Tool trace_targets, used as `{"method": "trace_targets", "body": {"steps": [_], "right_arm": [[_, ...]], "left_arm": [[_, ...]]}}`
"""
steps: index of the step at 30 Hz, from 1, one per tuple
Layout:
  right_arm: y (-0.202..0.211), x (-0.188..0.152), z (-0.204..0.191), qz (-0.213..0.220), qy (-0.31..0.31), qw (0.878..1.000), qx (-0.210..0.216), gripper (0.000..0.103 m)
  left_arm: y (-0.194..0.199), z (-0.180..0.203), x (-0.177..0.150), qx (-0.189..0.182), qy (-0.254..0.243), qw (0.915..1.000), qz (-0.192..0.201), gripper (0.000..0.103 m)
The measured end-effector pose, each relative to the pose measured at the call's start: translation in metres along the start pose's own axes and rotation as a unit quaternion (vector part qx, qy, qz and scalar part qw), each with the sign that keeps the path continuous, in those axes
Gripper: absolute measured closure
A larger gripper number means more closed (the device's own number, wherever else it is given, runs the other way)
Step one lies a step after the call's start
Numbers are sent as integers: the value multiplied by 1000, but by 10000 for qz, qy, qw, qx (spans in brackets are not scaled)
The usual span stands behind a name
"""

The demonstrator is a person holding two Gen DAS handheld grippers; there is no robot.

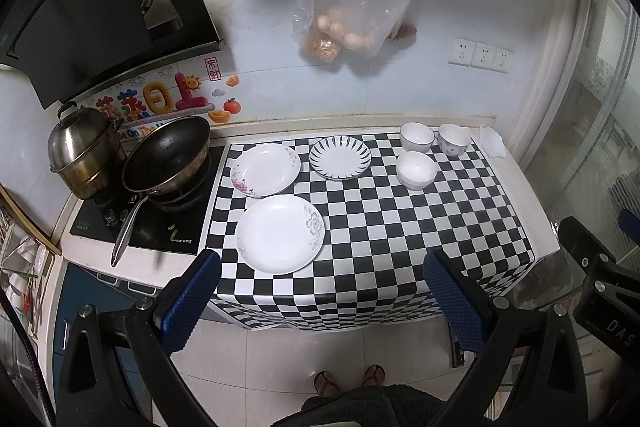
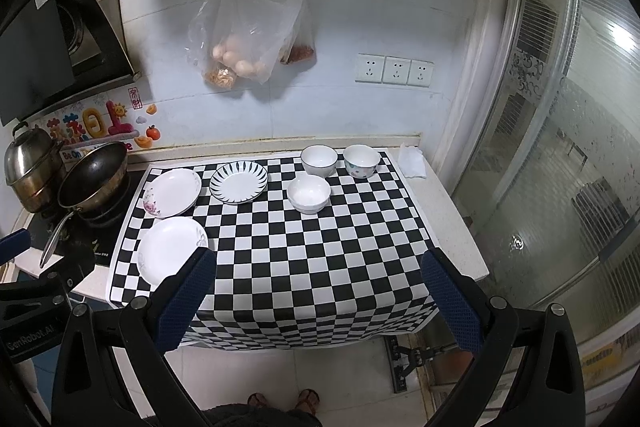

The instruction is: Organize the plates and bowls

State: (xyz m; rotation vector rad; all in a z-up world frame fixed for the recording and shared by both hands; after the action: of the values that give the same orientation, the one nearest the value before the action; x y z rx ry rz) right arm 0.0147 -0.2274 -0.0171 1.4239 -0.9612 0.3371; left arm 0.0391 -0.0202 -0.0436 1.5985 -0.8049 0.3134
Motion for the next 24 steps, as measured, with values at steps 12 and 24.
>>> {"method": "trace_targets", "body": {"steps": [12,24], "right_arm": [[0,-1,1,1,8,10000,4,0],[-1,0,1,-7,-7,10000,16,0]], "left_arm": [[0,0,0,0,2,10000,0,0],[0,0,0,5,-13,10000,6,0]]}}
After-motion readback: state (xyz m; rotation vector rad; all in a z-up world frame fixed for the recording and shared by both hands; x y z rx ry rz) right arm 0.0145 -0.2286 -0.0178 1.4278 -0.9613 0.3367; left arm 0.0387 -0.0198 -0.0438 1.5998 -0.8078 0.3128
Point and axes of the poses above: each gripper's, at about its wrist camera, not at the fingertips, and y roughly against the way its jaws point, z to its right, x to its top, the point moved 6 cm from there along -y, roughly the way its jaws point, and after that the axes turned 15 degrees about -y, right-handed, at the moved point
